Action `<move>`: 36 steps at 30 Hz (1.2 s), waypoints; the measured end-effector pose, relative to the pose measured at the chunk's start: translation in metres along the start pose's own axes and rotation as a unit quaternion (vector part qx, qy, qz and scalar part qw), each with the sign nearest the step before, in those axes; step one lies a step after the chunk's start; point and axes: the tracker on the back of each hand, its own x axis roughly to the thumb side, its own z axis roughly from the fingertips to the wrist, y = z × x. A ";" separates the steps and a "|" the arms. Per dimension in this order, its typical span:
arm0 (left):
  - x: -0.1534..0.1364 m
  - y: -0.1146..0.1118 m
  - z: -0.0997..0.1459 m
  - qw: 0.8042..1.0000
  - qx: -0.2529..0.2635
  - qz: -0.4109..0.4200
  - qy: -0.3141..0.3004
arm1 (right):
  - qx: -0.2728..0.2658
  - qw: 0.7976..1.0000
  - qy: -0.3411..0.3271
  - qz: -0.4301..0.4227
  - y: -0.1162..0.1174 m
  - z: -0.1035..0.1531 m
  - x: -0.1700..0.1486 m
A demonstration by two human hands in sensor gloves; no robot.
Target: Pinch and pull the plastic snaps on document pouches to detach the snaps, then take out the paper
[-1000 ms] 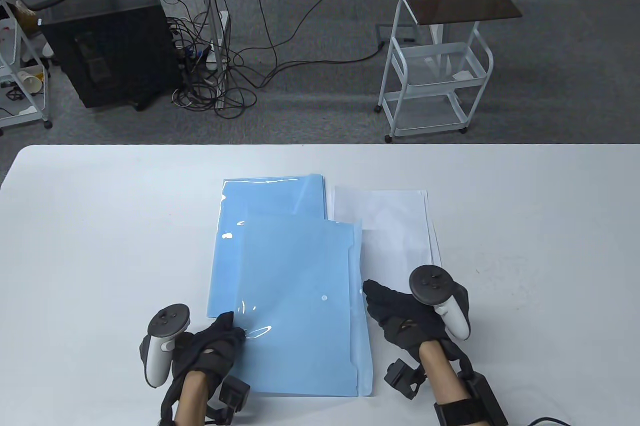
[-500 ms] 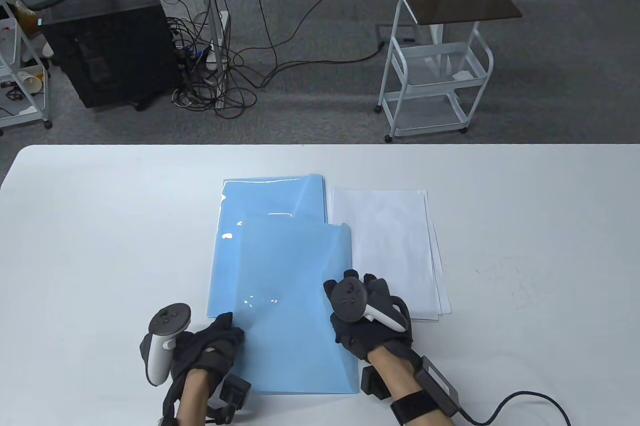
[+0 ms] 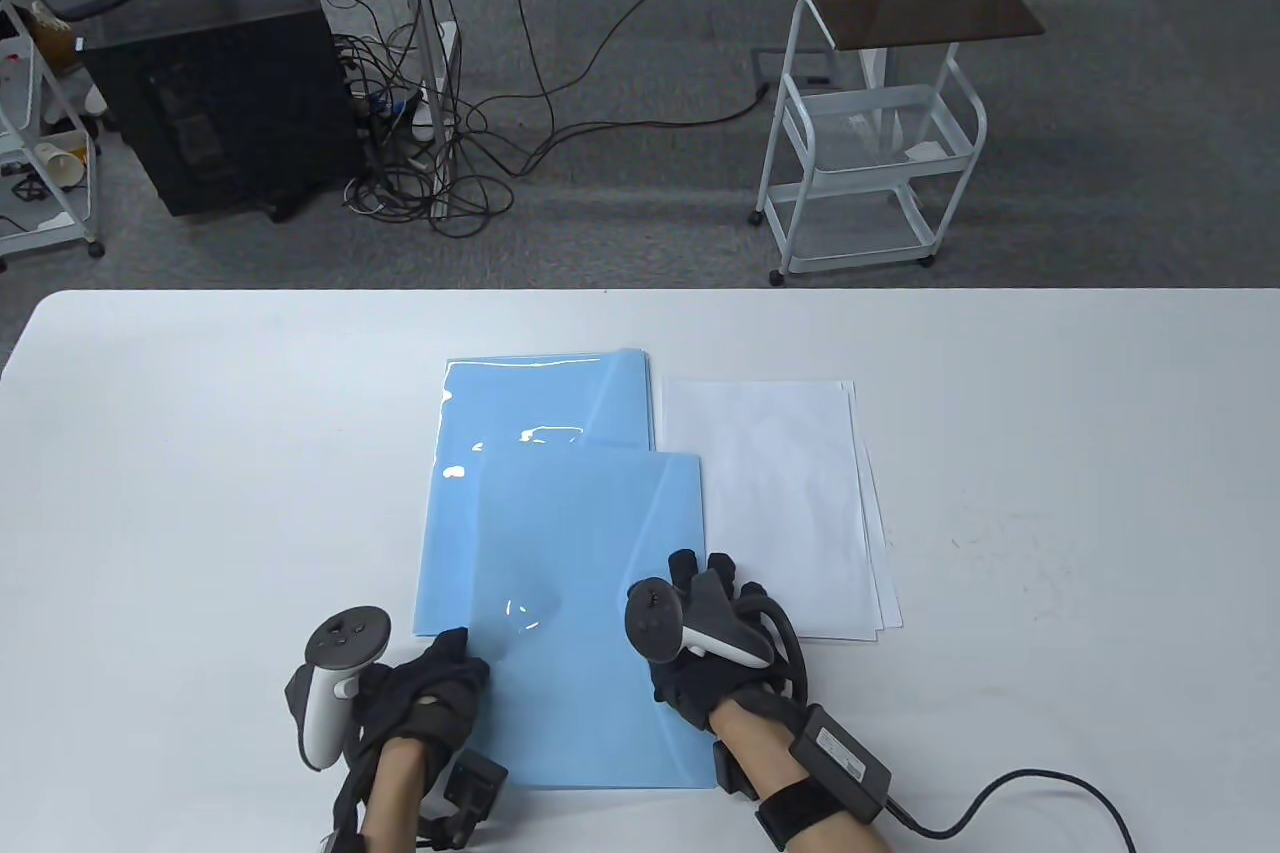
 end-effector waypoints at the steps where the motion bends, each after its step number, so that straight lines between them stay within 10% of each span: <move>1: 0.000 0.000 0.000 1.000 -0.001 0.001 0.001 | 0.004 1.000 0.000 0.001 0.001 -0.001 0.001; 16: 0.001 -0.004 0.002 1.000 0.012 -0.015 -0.002 | 0.041 0.997 0.013 -0.064 -0.002 -0.005 -0.010; 36: 0.001 -0.004 0.001 1.000 0.014 -0.021 0.000 | -0.179 0.976 0.061 -0.112 -0.060 0.092 -0.089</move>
